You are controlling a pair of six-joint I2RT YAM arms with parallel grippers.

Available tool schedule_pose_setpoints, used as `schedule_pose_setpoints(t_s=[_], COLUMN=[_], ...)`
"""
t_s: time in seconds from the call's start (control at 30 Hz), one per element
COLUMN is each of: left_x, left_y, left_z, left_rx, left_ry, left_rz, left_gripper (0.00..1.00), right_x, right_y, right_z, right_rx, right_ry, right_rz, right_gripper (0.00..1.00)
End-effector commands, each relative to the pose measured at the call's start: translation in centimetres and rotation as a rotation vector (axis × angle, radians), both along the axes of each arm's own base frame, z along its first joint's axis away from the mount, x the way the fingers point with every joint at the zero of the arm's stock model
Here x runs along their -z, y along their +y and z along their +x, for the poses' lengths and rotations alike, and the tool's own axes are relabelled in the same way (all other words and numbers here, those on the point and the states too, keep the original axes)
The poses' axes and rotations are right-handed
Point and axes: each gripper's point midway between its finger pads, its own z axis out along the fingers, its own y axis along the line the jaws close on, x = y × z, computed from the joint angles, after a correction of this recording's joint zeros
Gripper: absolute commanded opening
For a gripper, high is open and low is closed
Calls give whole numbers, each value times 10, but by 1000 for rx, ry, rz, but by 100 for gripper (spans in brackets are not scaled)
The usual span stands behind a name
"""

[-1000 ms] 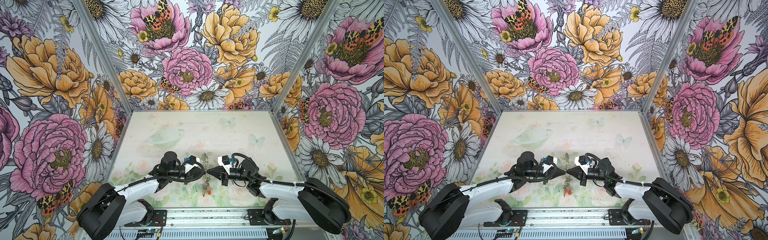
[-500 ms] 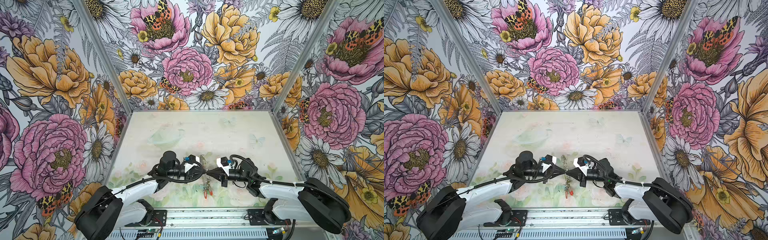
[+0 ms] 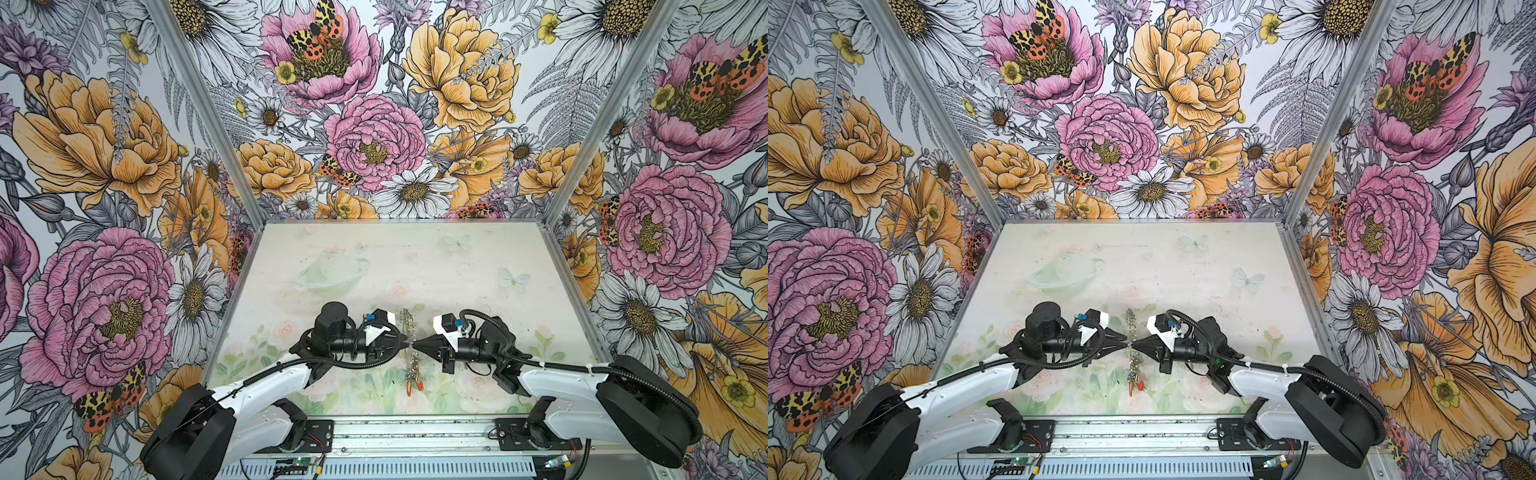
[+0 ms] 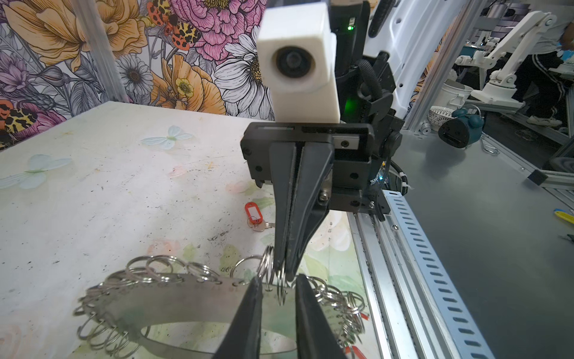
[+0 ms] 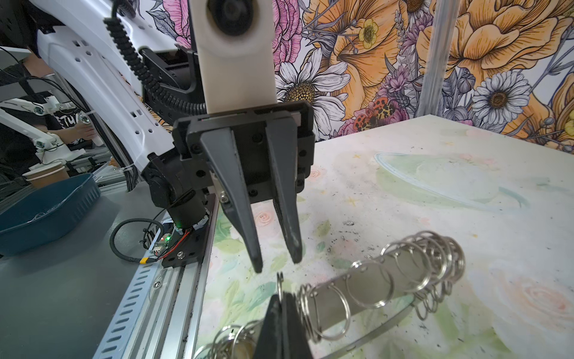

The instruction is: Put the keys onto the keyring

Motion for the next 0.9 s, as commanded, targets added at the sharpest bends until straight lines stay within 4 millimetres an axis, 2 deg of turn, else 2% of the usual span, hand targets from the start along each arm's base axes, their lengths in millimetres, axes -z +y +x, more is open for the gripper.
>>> schedule_pose_setpoints(t_s=[0.0, 0.2, 0.37, 0.87], left_x=[10, 16, 12, 3], left_y=[2, -4, -4, -3], left_z=[-1, 0, 0, -7], left_rx=[5, 30, 26, 66], left_ry=[27, 69, 52, 61], left_rz=[22, 35, 24, -15], left_gripper=[19, 16, 13, 20], right_x=[-26, -29, -27, -24], right_y=[2, 3, 4, 4], right_z=[-2, -2, -4, -3], right_rx=[-17, -21, -26, -18], right_ry=[-63, -73, -69, -70], right_rz=[85, 93, 87, 81], right_gripper=[0, 0, 0, 0])
